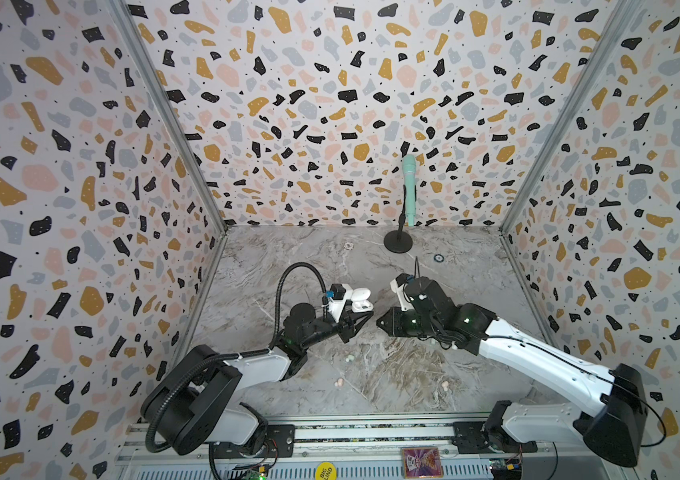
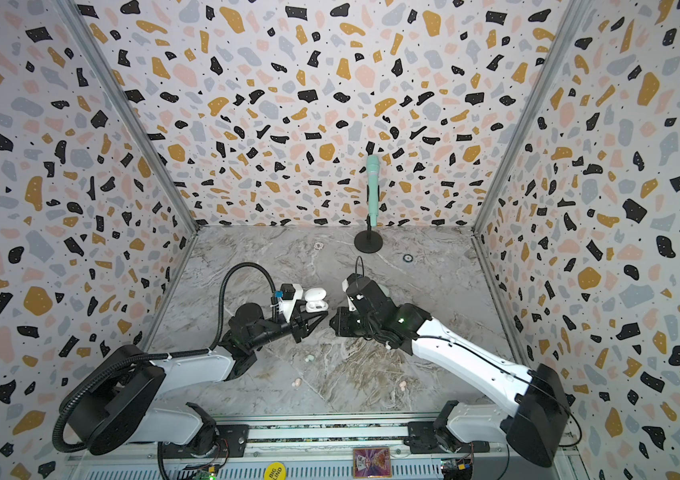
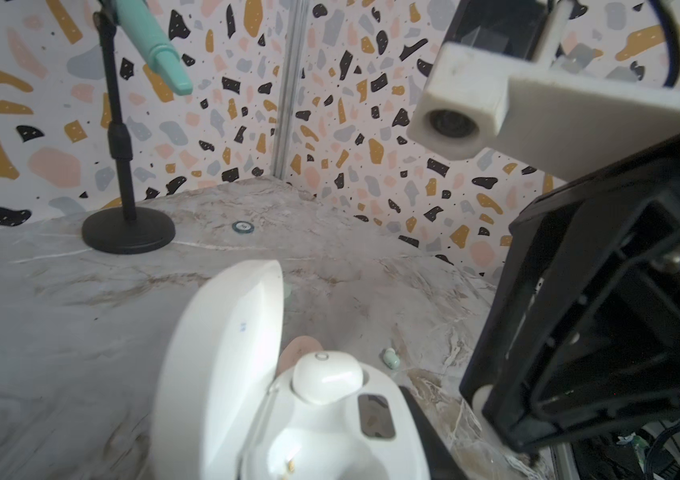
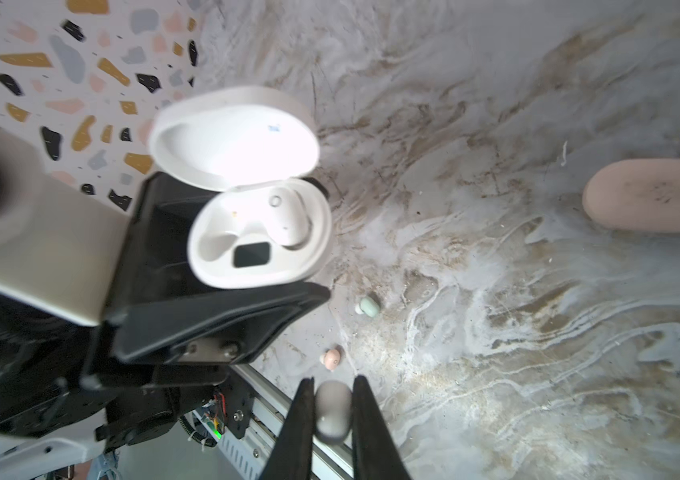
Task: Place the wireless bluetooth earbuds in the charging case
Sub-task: 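Lower the held earbud into the empty slot of the white case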
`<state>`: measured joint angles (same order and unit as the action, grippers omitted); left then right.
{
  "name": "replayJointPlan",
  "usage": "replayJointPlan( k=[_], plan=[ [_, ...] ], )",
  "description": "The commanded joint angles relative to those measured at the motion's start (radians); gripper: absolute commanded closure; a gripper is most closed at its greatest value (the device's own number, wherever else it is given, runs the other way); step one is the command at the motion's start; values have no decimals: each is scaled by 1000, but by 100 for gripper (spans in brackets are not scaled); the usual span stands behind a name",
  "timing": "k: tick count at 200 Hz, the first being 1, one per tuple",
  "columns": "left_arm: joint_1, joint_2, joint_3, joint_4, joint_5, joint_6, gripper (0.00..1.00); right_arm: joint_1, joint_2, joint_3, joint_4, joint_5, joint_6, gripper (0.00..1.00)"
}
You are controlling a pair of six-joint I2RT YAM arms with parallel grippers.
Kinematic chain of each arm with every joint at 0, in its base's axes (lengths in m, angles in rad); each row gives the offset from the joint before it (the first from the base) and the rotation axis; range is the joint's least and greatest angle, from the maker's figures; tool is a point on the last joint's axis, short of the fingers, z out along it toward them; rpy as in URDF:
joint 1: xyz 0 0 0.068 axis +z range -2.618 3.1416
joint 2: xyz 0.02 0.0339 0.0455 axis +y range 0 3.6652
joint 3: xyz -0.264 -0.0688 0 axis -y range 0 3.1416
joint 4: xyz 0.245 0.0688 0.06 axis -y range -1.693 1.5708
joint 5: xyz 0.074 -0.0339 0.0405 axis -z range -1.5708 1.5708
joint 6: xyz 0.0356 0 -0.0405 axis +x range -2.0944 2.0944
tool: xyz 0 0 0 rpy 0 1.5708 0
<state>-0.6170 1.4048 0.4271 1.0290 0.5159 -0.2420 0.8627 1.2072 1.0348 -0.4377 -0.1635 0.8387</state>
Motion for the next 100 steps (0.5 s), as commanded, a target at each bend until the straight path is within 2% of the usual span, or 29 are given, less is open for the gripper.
replayJointPlan(
  k=[1, 22, 50, 100],
  plan=[
    [-24, 7, 48, 102, 42, 34, 74, -11, -77, 23, -60, 14, -23, 83],
    [-41, 21, 75, 95, 58, 43, 74, -21, -134, 40, -49, 0, -28, 83],
    [-74, 36, 112, 98, 87, 51, 74, -64, -188, 26, 36, -74, -15, 83],
    [-140, 72, 150, 138, 81, 51, 74, -107, -210, 1, 145, -144, 5, 82]
  ],
)
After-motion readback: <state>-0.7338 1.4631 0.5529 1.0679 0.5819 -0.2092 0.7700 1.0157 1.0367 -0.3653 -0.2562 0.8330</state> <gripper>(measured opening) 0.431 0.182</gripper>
